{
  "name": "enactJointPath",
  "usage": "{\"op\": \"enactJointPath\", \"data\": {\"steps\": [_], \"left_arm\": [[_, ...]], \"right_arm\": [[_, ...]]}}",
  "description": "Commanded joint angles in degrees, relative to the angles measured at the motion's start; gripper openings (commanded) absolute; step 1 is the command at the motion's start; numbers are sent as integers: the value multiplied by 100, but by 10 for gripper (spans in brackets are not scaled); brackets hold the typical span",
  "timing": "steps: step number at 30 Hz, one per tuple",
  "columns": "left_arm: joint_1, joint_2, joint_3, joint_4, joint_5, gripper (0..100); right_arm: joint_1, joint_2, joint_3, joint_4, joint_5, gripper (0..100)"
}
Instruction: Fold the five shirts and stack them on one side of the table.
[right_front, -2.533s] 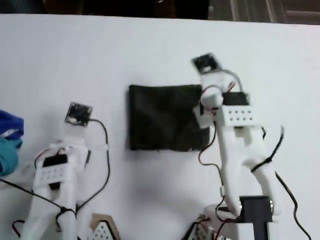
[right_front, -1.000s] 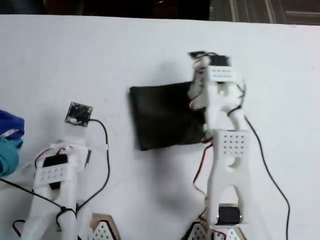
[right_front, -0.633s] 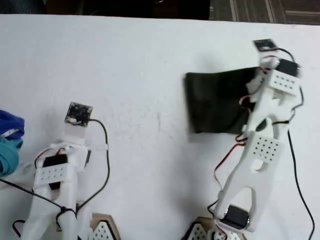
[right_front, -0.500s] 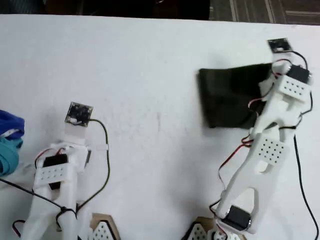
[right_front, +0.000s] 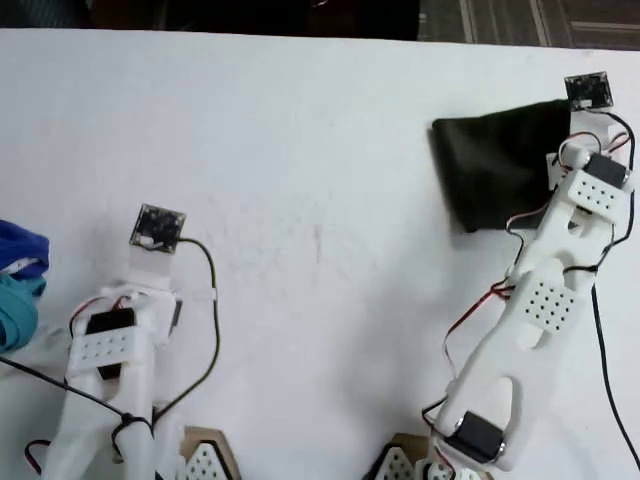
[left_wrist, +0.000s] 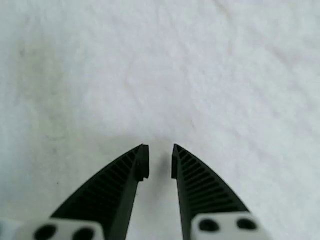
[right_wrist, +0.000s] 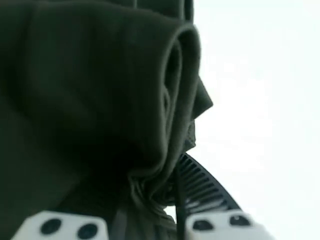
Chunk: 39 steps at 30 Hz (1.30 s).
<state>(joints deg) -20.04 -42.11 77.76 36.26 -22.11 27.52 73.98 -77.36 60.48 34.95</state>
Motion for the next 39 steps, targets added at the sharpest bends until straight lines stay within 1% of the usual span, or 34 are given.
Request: {"op": "enactJointPath", "data": {"steps": [1, 8, 14, 19, 21, 23, 24, 25, 30, 35, 39], "left_arm": [[-18, -79, -22, -105, -26, 102], [-18, -79, -22, -105, -26, 102], [-18, -79, -22, -105, -26, 102], [-18, -79, -22, -105, -26, 102], [-18, -79, -22, -105, -26, 102], [-18, -79, -22, -105, -26, 102], [-18, -79, -22, -105, -26, 102], [-18, -79, -22, -105, -26, 102], [-18, -79, -22, -105, -26, 102], [-18, -79, -22, -105, -26, 102], [-18, -79, -22, -105, -26, 102]], "right_arm": [[180, 127, -273, -198, -9, 19], [347, 295, -281, -277, -35, 19], [453, 233, -290, -286, -1011, 23], [391, -22, -281, -259, -1064, 32], [374, -154, -281, -119, -1081, 91], [312, -259, -281, 84, -1090, 192], [303, -312, -281, 207, -1099, 227], [268, -374, -281, 295, -1099, 233], [189, -927, -281, 391, -1099, 177], [207, -1692, -281, 470, -1099, 176], [189, -2273, -281, 1147, -1099, 176]]}}
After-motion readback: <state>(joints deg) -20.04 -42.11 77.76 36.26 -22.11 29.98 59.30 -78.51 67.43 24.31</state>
